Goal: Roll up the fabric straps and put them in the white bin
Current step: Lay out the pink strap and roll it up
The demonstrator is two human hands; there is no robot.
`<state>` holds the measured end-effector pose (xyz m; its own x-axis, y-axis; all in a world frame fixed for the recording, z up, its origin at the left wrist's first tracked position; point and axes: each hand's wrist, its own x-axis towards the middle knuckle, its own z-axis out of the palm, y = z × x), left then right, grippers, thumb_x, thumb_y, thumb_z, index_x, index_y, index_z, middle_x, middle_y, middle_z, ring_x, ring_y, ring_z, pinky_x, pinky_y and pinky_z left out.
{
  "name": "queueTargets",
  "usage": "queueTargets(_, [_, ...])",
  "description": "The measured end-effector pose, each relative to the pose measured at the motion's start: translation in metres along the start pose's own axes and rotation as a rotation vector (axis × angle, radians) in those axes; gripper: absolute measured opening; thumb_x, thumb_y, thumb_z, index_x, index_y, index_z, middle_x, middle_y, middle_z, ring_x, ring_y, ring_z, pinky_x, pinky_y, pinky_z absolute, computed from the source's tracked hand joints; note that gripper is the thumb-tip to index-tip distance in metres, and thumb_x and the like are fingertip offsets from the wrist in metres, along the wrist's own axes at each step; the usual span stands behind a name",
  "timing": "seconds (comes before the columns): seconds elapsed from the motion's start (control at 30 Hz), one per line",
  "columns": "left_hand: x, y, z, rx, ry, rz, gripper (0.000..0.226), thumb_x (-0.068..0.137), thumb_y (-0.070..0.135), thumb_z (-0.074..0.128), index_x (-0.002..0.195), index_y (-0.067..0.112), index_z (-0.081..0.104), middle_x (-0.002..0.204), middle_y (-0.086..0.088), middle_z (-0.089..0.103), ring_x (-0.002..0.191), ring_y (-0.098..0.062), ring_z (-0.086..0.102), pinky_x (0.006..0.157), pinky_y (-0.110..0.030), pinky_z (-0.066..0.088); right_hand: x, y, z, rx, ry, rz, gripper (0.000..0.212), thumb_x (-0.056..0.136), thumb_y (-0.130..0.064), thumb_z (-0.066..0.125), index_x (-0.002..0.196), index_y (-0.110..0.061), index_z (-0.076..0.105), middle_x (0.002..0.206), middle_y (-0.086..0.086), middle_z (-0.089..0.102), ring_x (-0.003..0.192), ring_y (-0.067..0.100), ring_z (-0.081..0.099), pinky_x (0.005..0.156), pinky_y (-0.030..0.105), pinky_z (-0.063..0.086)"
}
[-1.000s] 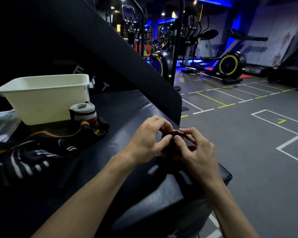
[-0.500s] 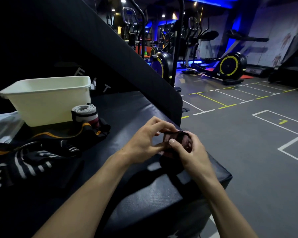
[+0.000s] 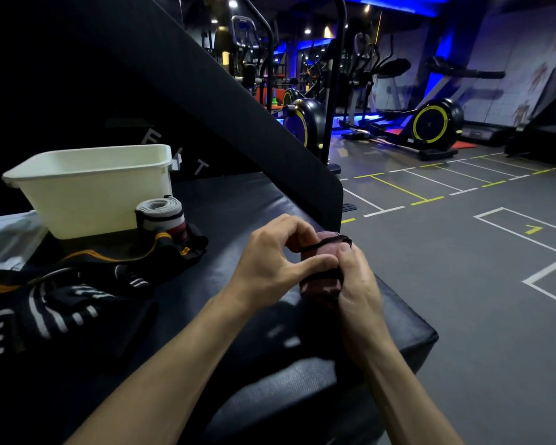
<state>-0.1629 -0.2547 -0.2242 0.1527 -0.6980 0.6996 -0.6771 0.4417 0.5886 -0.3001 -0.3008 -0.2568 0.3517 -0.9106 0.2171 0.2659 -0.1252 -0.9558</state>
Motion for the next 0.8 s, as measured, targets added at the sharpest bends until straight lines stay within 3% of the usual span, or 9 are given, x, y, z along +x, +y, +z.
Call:
queueTargets(0.13, [-0.002, 0.005, 0.002, -0.008, 0.007, 0.007, 0.032, 0.077, 0.035, 0.09, 0.087, 0.013, 0.069, 0.082, 0.002, 0.068, 0.074, -0.015, 0.062, 0.071, -0.032, 0.054, -0.002, 0.002, 0.0, -0.021, 0.058, 0.042, 0.056, 0.09, -0.071, 0.049, 0.128, -0.033, 0.061, 0.123, 0.006, 0.07, 0.113, 0.025, 0.069, 0.097, 0.057, 0.054])
queueTargets(0.2, [-0.002, 0.006, 0.001, -0.045, 0.013, 0.009, 0.035, 0.076, 0.035, 0.089, 0.091, 0.012, 0.069, 0.085, 0.001, 0.068, 0.077, -0.015, 0.062, 0.072, -0.031, 0.054, -0.002, -0.003, -0.001, 0.047, 0.119, 0.117, 0.044, 0.099, -0.058, 0.047, 0.12, -0.024, 0.064, 0.107, 0.01, 0.074, 0.088, 0.023, 0.075, 0.073, 0.046, 0.062])
queueTargets(0.27, [-0.001, 0.008, 0.001, -0.081, 0.023, -0.007, 0.039, 0.076, 0.038, 0.088, 0.097, 0.013, 0.067, 0.093, 0.0, 0.066, 0.083, -0.017, 0.063, 0.077, -0.031, 0.055, -0.001, -0.007, -0.002, 0.242, 0.09, 0.271, 0.047, 0.104, -0.051, 0.043, 0.116, -0.012, 0.065, 0.092, 0.015, 0.074, 0.068, 0.024, 0.073, 0.053, 0.038, 0.059])
queueTargets(0.33, [-0.001, 0.009, 0.0, -0.078, 0.042, -0.011, 0.041, 0.075, 0.042, 0.087, 0.097, 0.015, 0.065, 0.096, 0.0, 0.063, 0.087, -0.018, 0.062, 0.08, -0.032, 0.054, -0.002, -0.015, -0.003, 0.419, -0.003, 0.381, 0.057, 0.102, -0.056, 0.041, 0.115, -0.006, 0.067, 0.096, 0.021, 0.075, 0.076, 0.031, 0.073, 0.061, 0.046, 0.061])
queueTargets(0.4, [-0.001, 0.009, -0.002, -0.05, 0.08, 0.001, 0.041, 0.075, 0.044, 0.086, 0.094, 0.014, 0.065, 0.094, 0.0, 0.063, 0.085, -0.017, 0.062, 0.078, -0.033, 0.054, -0.004, -0.017, -0.004, 0.419, -0.104, 0.421, 0.061, 0.099, -0.06, 0.042, 0.116, -0.009, 0.07, 0.102, 0.021, 0.074, 0.085, 0.033, 0.072, 0.074, 0.054, 0.061])
queueTargets(0.5, [-0.001, 0.007, -0.002, 0.008, 0.114, 0.025, 0.036, 0.077, 0.037, 0.089, 0.091, 0.013, 0.066, 0.091, 0.001, 0.062, 0.083, -0.016, 0.062, 0.076, -0.031, 0.054, -0.007, -0.014, -0.005, 0.29, -0.21, 0.359, 0.057, 0.087, -0.062, 0.053, 0.123, -0.02, 0.069, 0.114, 0.015, 0.073, 0.093, 0.028, 0.073, 0.073, 0.045, 0.06])
queueTargets(0.57, [-0.002, 0.01, 0.0, 0.041, 0.136, 0.043, 0.035, 0.077, 0.038, 0.088, 0.09, 0.013, 0.067, 0.09, 0.001, 0.062, 0.083, -0.014, 0.061, 0.075, -0.026, 0.053, -0.008, -0.014, -0.001, 0.278, -0.194, 0.302, 0.053, 0.082, -0.057, 0.058, 0.119, -0.02, 0.07, 0.115, 0.016, 0.074, 0.095, 0.03, 0.074, 0.072, 0.042, 0.06])
queueTargets(0.63, [-0.001, 0.011, 0.001, 0.057, 0.169, 0.045, 0.036, 0.077, 0.04, 0.087, 0.087, 0.013, 0.066, 0.087, 0.002, 0.062, 0.081, -0.014, 0.062, 0.073, -0.024, 0.052, -0.008, -0.013, 0.004, 0.3, -0.15, 0.266, 0.039, 0.094, -0.045, 0.055, 0.112, -0.015, 0.071, 0.107, 0.017, 0.075, 0.088, 0.028, 0.075, 0.071, 0.042, 0.06])
queueTargets(0.8, [-0.001, 0.013, 0.003, 0.116, 0.212, 0.034, 0.034, 0.078, 0.04, 0.088, 0.084, 0.014, 0.066, 0.081, 0.002, 0.063, 0.074, -0.015, 0.062, 0.067, -0.034, 0.054, -0.009, -0.01, 0.013, 0.349, -0.038, 0.223, 0.037, 0.103, -0.037, 0.049, 0.107, -0.008, 0.071, 0.093, 0.016, 0.074, 0.073, 0.025, 0.072, 0.062, 0.04, 0.057])
